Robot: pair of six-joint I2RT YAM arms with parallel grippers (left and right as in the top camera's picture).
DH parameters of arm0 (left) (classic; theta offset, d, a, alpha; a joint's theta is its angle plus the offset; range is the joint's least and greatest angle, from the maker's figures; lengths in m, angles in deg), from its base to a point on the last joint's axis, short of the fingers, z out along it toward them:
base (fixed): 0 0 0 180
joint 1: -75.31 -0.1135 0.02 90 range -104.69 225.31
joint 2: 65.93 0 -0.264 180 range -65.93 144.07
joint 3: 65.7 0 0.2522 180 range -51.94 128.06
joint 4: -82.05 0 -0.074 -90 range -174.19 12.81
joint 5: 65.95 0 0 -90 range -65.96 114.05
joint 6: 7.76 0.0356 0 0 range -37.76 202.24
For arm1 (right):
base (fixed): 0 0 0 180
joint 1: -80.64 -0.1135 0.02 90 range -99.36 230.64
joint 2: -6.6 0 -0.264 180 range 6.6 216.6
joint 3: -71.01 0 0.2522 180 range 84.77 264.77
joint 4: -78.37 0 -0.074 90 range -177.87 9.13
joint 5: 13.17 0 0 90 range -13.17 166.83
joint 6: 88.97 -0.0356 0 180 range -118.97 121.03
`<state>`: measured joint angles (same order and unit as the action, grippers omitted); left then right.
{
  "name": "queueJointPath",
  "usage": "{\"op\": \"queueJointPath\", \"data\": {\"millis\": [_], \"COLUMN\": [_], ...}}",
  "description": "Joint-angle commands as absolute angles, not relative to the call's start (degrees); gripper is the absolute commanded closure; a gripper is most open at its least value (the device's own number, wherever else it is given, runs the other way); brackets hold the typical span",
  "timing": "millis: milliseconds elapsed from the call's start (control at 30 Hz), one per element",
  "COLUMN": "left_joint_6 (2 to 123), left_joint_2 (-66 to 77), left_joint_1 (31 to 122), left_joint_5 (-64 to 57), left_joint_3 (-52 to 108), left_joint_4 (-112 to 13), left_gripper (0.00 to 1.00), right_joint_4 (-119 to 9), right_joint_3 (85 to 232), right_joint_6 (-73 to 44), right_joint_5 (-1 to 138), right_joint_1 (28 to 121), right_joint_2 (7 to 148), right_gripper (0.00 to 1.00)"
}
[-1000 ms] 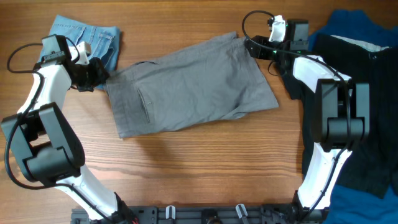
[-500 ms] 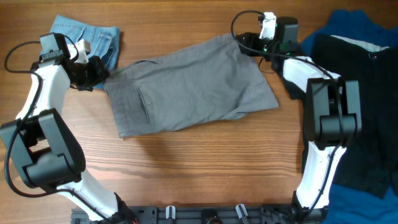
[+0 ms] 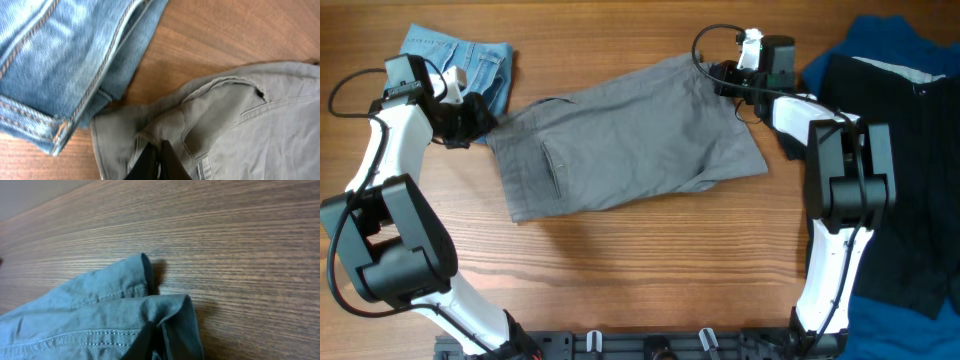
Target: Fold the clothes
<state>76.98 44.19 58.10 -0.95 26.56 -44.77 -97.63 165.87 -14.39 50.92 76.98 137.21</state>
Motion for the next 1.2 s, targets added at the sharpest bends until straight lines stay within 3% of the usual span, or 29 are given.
{"op": "queueJointPath", "data": {"millis": [0, 367, 400, 433, 467, 500, 533, 600, 667, 833, 1000, 1167], "left_joint_6": [77.29, 77.22, 77.22, 77.25, 77.25, 77.25, 77.27, 77.27, 77.33, 79.45, 80.48, 80.48], "left_joint_2": [41.42, 38.33, 38.38, 38.44, 38.44, 38.44, 38.42, 38.42, 38.18, 34.14, 23.62, 19.08], "left_joint_1": [57.86, 56.22, 56.24, 56.31, 56.35, 56.38, 56.33, 56.33, 56.35, 56.66, 58.5, 60.53], "left_joint_5": [-1.58, 11.49, 11.49, 11.49, 11.49, 11.49, 11.49, 10.96, 8.58, 3.88, 4.12, 4.58], "left_joint_3": [27.22, 27.04, 27.04, 27.04, 27.04, 27.04, 27.04, 27.04, 27.04, 27.06, 27.04, 27.04], "left_joint_4": [-42.34, -39.15, -39.28, -39.35, -39.33, -39.17, -38.76, -37.56, -36.7, -35.31, -32.42, -26.08], "left_gripper": [0.96, 0.93, 0.85, 0.67, 0.45, 0.35, 0.35, 0.55, 0.66, 0.66, 0.67, 0.87], "right_joint_4": [-97.94, -101.39, -101.33, -101.06, -100.3, -99.25, -97.7, -93.76, -92.26, -88.5, -71.49, -48.04], "right_joint_3": [167.81, 167.84, 167.84, 167.84, 167.84, 167.84, 167.84, 167.84, 167.81, 167.81, 167.81, 167.81], "right_joint_6": [-15.92, -17.14, -17.17, -17.19, -17.49, -18.04, -18.0, -15.42, -15.44, -15.2, -12.4, -12.82], "right_joint_5": [42.18, 35.36, 35.45, 35.43, 35.38, 35.38, 35.1, 32.98, 31.78, 31.27, 35.03, 53.76], "right_joint_1": [79.45, 79.85, 79.78, 79.76, 79.76, 79.76, 79.76, 79.63, 79.47, 79.1, 79.12, 79.93], "right_joint_2": [135.46, 132.13, 132.13, 132.13, 132.13, 132.13, 132.13, 132.05, 131.61, 128.0, 117.8, 109.38], "right_gripper": [0.96, 0.96, 0.87, 0.44, 0.13, 0.13, 0.14, 0.2, 0.21, 0.2, 0.21, 0.27]}}
